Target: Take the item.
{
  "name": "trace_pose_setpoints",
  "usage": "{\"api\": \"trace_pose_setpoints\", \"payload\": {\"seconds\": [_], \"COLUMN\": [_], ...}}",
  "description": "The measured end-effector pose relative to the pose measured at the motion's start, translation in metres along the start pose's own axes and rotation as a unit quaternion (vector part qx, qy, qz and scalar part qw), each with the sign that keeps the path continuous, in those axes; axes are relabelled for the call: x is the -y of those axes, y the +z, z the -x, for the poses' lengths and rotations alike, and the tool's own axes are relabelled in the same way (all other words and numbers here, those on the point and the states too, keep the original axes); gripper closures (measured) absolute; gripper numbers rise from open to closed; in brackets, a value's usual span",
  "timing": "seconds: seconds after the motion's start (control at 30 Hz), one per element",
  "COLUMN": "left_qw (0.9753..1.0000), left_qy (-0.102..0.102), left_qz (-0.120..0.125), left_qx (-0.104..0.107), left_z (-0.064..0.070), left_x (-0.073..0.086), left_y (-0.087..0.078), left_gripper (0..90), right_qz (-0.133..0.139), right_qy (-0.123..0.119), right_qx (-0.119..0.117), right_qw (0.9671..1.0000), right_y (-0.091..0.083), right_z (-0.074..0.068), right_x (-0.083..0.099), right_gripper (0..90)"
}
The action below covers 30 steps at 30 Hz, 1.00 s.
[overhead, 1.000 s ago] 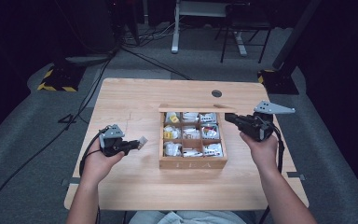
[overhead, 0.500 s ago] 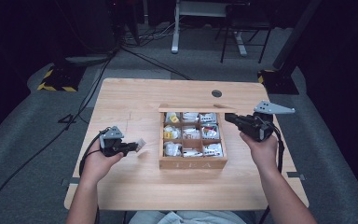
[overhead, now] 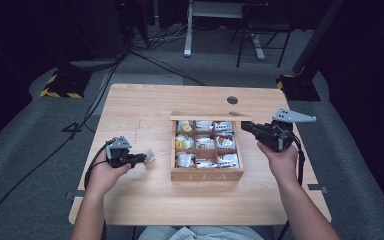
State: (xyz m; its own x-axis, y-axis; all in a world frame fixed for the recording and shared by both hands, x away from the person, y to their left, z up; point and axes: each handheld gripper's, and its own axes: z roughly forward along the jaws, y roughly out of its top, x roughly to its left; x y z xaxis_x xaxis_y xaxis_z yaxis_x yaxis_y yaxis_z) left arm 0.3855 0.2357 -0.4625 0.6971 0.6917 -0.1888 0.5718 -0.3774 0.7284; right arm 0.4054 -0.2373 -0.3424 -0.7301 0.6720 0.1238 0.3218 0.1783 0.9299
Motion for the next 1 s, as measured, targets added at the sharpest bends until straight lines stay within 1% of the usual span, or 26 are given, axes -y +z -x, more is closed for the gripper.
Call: {"api": "trace_pose_setpoints", "payload": {"seconds": [0.13, 0.17, 0.2, 0.23, 0.27, 0.3, 0.33, 0.4, 0.43, 0.47, 0.53, 0.57, 0.6, 0.7, 0.73, 0.87, 0.93, 1.0], "left_qw": [1.0, 1.0, 1.0, 0.9999, 0.9999, 0.9999, 0.9997, 0.9996, 0.9996, 0.9992, 0.9988, 0.9988, 0.9984, 0.9974, 0.9975, 0.9966, 0.9965, 0.9967], "left_qy": [-0.004, -0.008, -0.008, -0.007, -0.008, -0.008, -0.008, -0.007, -0.007, -0.01, -0.017, -0.017, -0.018, -0.024, -0.025, -0.026, -0.029, -0.023], "left_qz": [0.001, -0.003, -0.003, -0.006, -0.007, -0.007, -0.007, -0.005, -0.005, -0.001, 0.007, 0.007, 0.013, 0.024, 0.025, 0.035, 0.038, 0.046], "left_qx": [-0.004, -0.004, -0.004, -0.006, -0.013, -0.013, -0.021, -0.027, -0.027, -0.038, -0.045, -0.045, -0.053, -0.063, -0.061, -0.07, -0.069, -0.063], "left_z": [-0.001, -0.001, -0.001, -0.002, -0.002, -0.002, -0.003, -0.003, -0.003, -0.004, -0.005, -0.005, -0.005, -0.006, -0.006, -0.005, -0.004, 0.0], "left_x": [0.001, 0.002, 0.002, 0.002, 0.002, 0.002, 0.002, 0.002, 0.002, 0.002, 0.003, 0.003, 0.002, 0.002, 0.002, 0.0, -0.001, -0.004], "left_y": [0.0, 0.0, 0.0, 0.001, 0.002, 0.002, 0.001, 0.002, 0.002, 0.001, 0.0, 0.0, -0.002, -0.005, -0.006, -0.011, -0.013, -0.018], "left_gripper": [89.1, 89.1, 89.0, 89.0, 88.3, 87.4, 85.7, 81.6, 78.8, 74.5, 69.8, 66.6, 62.1, 56.0, 55.0, 51.4, 50.8, 50.4], "right_qz": [-0.001, -0.001, -0.001, -0.002, -0.002, -0.002, -0.001, -0.002, -0.002, -0.002, -0.002, -0.002, -0.002, -0.002, -0.002, -0.002, -0.002, -0.002], "right_qy": [0.0, 0.001, 0.001, 0.0, 0.0, 0.0, 0.001, 0.0, 0.0, 0.001, 0.0, 0.0, 0.0, 0.001, 0.001, 0.0, 0.0, 0.0], "right_qx": [0.0, 0.0, 0.0, 0.0, 0.0, 0.0, 0.0, 0.0, 0.0, 0.0, 0.0, 0.0, 0.0, 0.0, 0.001, 0.0, 0.0, 0.0], "right_qw": [1.0, 1.0, 1.0, 1.0, 1.0, 1.0, 1.0, 1.0, 1.0, 1.0, 1.0, 1.0, 1.0, 1.0, 1.0, 1.0, 1.0, 1.0], "right_y": [0.0, 0.0, 0.0, 0.0, 0.0, 0.0, 0.0, 0.0, 0.0, 0.0, 0.0, 0.0, 0.0, 0.0, 0.0, 0.0, 0.0, 0.0], "right_z": [0.0, 0.0, 0.0, 0.0, 0.0, 0.0, 0.0, 0.0, 0.0, 0.0, 0.0, 0.0, 0.0, 0.0, 0.0, 0.0, 0.0, 0.0], "right_x": [0.0, 0.0, 0.0, 0.0, 0.0, 0.0, 0.0, 0.0, 0.0, 0.0, 0.0, 0.0, 0.0, 0.0, 0.0, 0.0, 0.0, 0.0], "right_gripper": [89.9, 89.9, 89.9, 89.9, 89.9, 89.9, 89.9, 89.9, 89.9, 89.8, 89.9, 89.9, 89.9, 89.9, 89.9, 89.9, 89.9, 89.9]}}
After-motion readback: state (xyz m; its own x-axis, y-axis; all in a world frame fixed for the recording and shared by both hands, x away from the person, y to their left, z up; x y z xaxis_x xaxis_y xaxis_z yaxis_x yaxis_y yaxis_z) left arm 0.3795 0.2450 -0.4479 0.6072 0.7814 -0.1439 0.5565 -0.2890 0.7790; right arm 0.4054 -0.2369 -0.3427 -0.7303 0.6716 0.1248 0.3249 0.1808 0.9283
